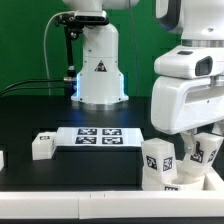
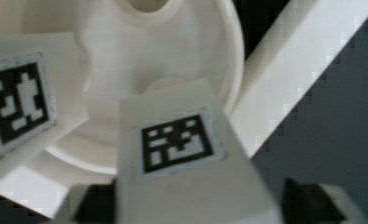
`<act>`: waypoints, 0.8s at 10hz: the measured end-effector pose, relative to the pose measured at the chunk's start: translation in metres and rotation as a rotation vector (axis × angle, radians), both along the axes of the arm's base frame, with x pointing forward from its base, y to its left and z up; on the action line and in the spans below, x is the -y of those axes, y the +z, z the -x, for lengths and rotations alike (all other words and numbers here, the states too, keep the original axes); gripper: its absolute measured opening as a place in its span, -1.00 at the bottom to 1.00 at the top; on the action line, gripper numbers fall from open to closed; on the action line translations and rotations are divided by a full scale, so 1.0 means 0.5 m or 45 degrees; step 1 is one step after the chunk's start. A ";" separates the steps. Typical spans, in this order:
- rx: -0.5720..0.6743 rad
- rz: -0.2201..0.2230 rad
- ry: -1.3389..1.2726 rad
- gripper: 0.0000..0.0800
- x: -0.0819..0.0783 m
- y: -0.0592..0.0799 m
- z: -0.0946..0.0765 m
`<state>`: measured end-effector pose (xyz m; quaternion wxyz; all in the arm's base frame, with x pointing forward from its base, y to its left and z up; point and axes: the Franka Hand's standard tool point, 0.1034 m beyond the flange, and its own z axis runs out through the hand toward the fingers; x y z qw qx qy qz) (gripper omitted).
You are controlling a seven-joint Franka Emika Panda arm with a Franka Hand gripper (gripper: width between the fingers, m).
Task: Assemble stool
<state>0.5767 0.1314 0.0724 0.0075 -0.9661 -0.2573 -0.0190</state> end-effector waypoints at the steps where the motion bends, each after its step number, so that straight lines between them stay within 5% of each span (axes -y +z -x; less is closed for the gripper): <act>1: -0.002 -0.003 -0.095 -0.16 0.001 0.000 0.000; 8: 0.011 -0.050 -1.151 -0.16 0.018 -0.006 -0.001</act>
Offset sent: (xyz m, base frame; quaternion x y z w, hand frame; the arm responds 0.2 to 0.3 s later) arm 0.0005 -0.0135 0.0014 -0.0090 0.0235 0.3604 0.9325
